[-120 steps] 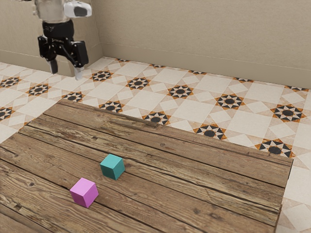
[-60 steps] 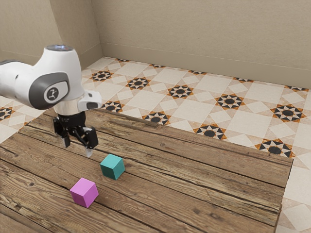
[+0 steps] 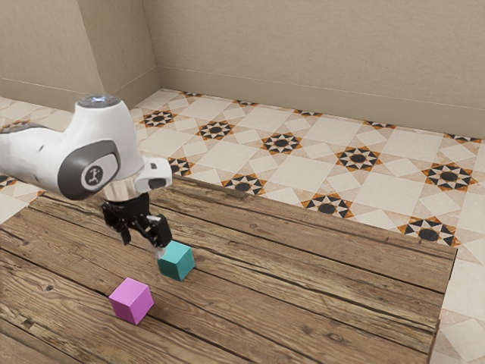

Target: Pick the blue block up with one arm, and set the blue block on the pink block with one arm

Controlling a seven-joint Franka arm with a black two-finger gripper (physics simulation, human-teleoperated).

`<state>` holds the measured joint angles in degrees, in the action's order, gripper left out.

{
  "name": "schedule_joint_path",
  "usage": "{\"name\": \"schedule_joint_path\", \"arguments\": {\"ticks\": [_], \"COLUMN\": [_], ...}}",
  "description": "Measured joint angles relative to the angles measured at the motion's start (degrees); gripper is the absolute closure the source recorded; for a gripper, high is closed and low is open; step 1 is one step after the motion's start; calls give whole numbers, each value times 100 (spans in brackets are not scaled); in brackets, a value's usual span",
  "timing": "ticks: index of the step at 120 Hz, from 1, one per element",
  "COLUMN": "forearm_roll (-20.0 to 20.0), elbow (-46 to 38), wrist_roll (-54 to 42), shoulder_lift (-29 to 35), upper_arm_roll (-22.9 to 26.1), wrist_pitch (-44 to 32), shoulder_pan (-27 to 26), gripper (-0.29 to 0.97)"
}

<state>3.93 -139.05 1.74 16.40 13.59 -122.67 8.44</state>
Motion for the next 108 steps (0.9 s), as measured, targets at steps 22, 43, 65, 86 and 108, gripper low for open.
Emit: {"name": "schedule_joint_path", "arguments": {"ticks": [22,43,65,86,108], "forearm_roll": [53,67,70,29,-243], "elbow": [-23,-55,-95,305,481], "wrist_roll": [3,6,8,3,-34], "shoulder_lift": [-157,-183,-377,-845,-1016], "upper_arm_roll": [82,96,132,126,90], "wrist_pitch": [-118,-168,-264,-352,-395], "shoulder_pan": [6,8,7,-1,150], "gripper": [0,0,0,0,0]}}
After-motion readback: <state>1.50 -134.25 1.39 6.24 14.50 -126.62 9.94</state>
